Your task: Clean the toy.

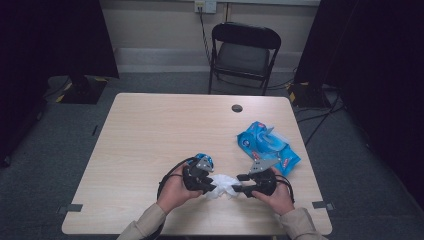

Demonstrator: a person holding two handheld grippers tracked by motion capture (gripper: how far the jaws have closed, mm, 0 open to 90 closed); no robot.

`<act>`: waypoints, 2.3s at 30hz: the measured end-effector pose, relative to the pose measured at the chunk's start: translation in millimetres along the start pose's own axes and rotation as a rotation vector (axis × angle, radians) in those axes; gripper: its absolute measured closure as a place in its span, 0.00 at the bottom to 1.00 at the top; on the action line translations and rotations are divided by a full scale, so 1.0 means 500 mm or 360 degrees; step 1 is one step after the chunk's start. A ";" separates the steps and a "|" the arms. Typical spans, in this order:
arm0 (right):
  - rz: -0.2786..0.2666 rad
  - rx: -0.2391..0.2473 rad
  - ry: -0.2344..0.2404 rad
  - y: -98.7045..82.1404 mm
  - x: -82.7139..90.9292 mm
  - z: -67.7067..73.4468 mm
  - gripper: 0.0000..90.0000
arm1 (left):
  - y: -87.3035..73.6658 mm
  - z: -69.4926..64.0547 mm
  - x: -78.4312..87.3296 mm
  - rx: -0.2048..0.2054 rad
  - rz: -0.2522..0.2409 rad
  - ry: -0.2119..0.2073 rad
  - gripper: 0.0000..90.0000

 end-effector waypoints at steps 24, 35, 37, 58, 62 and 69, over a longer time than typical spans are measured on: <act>-0.0018 -0.0033 0.0053 0.012 -0.033 0.020 0.73 | -0.007 0.015 -0.041 0.0084 -0.0006 0.0038 0.83; 0.0027 0.0003 -0.0028 0.009 -0.057 0.028 0.70 | -0.006 0.014 -0.043 0.0103 -0.0036 0.0032 0.83; 0.0018 0.0040 -0.0070 0.007 -0.059 0.027 0.78 | -0.006 0.014 -0.044 0.0097 -0.0032 0.0029 0.82; 0.0058 -0.0046 -0.0072 -0.009 -0.035 -0.001 0.94 | 0.012 0.124 0.067 0.0267 -0.0183 0.0364 0.22; 0.0062 -0.0047 -0.0070 -0.009 -0.035 -0.001 0.94 | 0.012 0.153 0.053 0.0320 -0.0157 0.0370 0.22; 0.0060 -0.0078 -0.0059 -0.010 -0.035 -0.003 0.93 | 0.016 0.170 0.026 0.0344 -0.0114 0.0339 0.22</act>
Point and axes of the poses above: each handheld gripper's, and its own axes: x roughly backward along the jaws, y roughly out of its top, z roughly to its left, the point moved 6 cm from there along -x, roughly forward along the jaws, and after that the axes turned 7 degrees about -y, right-handed, at the moved point
